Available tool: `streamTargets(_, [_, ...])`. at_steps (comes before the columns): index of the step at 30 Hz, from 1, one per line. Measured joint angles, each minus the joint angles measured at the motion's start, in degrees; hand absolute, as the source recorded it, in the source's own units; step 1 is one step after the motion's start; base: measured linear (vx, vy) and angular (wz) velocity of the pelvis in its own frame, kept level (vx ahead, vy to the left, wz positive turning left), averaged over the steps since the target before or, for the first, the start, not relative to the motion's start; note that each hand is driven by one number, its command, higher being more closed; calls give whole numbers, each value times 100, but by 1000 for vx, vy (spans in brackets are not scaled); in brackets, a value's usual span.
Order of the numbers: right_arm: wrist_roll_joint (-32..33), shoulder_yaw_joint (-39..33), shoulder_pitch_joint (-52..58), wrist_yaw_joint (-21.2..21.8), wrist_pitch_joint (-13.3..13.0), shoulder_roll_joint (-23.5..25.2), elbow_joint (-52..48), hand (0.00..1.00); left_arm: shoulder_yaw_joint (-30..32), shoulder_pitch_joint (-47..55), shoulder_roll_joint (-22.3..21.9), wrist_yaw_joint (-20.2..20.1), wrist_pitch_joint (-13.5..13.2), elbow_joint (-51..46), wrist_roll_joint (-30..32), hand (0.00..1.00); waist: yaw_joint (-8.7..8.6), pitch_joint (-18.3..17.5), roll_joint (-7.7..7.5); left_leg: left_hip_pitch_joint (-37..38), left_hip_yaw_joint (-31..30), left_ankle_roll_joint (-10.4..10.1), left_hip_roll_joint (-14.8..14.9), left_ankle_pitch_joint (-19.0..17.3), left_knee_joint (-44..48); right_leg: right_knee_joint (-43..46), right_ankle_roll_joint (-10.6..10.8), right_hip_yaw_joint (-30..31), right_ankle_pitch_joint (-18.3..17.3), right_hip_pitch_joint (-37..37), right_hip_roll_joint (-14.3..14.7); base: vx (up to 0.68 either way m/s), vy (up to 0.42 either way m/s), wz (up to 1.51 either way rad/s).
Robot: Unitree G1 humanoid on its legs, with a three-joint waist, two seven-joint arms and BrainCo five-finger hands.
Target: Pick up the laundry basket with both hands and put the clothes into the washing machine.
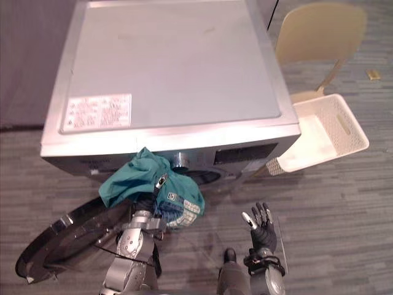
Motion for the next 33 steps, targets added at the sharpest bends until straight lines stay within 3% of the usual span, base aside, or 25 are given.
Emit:
streamTargets(5, [78, 96, -474, -211, -115, 6, -192, 0, -13, -719, -6, 222, 140, 705, 9, 100, -14, 439, -46, -1161, -350, 118, 76, -603, 1551, 1629, 72, 186, -758, -1111, -65, -162, 55, 6])
streamTargets(9, [138, 33, -793, -529, -257, 9, -576, 0, -61, -1630, 7, 512, 296, 1396, 20, 100, -93, 891, -47, -2016, -619, 174, 72, -773, 2428, 2777, 103, 344, -1154, -1986, -74, -166, -29, 11])
streamTargets(13, [272, -102, -1077, -756, -408, 15, -637, 0, 50, -2610, -86, 790, 417, 2065, 126, 100, -127, 1152, -50, -2616, -744, 148, 106, -801, 2854, 3350, 117, 504, -1254, -2660, 26, -167, -63, -9])
streamTargets(19, [420, -167, -1316, -938, -594, 84, -636, 0, 1072, -4237, 36, 1288, 522, 3206, 118, 100, -354, 1418, -205, -3451, -725, 142, 369, -815, 3311, 3794, 125, 784, -1199, -3648, 317, -111, -51, -26])
streamTargets(24, [463, -151, -1550, -973, -622, 145, -637, 0, 1761, -5814, 729, 1391, 595, 4016, -391, 100, -566, 1656, -421, -3933, -641, 145, 599, -815, 3452, 3758, 147, 953, -985, -4213, 576, -40, -10, -36])
streamTargets(25, [499, -146, -1609, -954, -627, 175, -664, 0, 1853, -6350, 1142, 1379, 600, 4215, -762, 100, -628, 1775, -450, -4044, -597, 166, 718, -827, 3505, 3673, 169, 996, -894, -4329, 678, -30, 19, -35])
streamTargets(27, [504, -152, -1602, -914, -628, 226, -659, 0, 1994, -6703, 1493, 1379, 598, 4255, -1011, 100, -650, 1839, -502, -4105, -540, 196, 781, -844, 3518, 3590, 192, 1074, -807, -4418, 748, -25, 55, -38])
streamTargets(29, [504, -158, -1565, -839, -630, 265, -658, 0, 2112, -7066, 1851, 1383, 597, 4278, -1246, 100, -745, 1862, -500, -4192, -518, 219, 798, -856, 3525, 3465, 236, 1116, -725, -4495, 778, -13, 91, -29])
streamTargets(33, [516, -184, -1323, -714, -638, 418, -651, 0, 2167, -8025, 2425, 1400, 588, 4288, -1635, 100, -734, 1908, -486, -4276, -418, 257, 874, -876, 3504, 3180, 291, 1179, -566, -4531, 818, -10, 110, -18])
